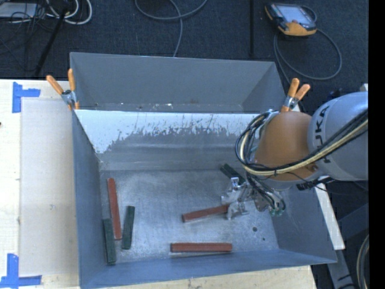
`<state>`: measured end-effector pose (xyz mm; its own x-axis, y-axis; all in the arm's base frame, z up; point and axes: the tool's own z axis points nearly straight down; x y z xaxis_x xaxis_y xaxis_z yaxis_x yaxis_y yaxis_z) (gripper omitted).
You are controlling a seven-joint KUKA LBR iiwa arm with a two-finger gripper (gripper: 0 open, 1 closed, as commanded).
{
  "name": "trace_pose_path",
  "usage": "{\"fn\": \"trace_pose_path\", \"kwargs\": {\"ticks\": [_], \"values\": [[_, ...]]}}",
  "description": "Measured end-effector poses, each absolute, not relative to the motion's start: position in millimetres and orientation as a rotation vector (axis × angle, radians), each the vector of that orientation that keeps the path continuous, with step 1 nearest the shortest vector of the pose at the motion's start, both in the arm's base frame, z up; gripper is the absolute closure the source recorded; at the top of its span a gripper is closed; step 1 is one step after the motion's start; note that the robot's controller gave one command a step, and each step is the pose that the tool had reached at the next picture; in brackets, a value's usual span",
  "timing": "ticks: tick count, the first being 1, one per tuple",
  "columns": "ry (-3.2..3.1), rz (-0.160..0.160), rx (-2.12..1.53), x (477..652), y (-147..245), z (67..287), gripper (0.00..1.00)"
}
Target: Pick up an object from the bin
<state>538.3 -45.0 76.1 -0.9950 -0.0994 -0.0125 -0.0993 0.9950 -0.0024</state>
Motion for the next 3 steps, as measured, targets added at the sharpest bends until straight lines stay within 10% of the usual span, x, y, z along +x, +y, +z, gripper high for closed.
{"fn": "trace_pose_path", "kwargs": {"ticks": [1, 3], "values": [[3.128, 0.001, -0.286, 552.8, -42.9, 198.3, 1.00], [3.109, 0.003, -0.460, 565.5, -66.8, 232.0, 1.00]]}}
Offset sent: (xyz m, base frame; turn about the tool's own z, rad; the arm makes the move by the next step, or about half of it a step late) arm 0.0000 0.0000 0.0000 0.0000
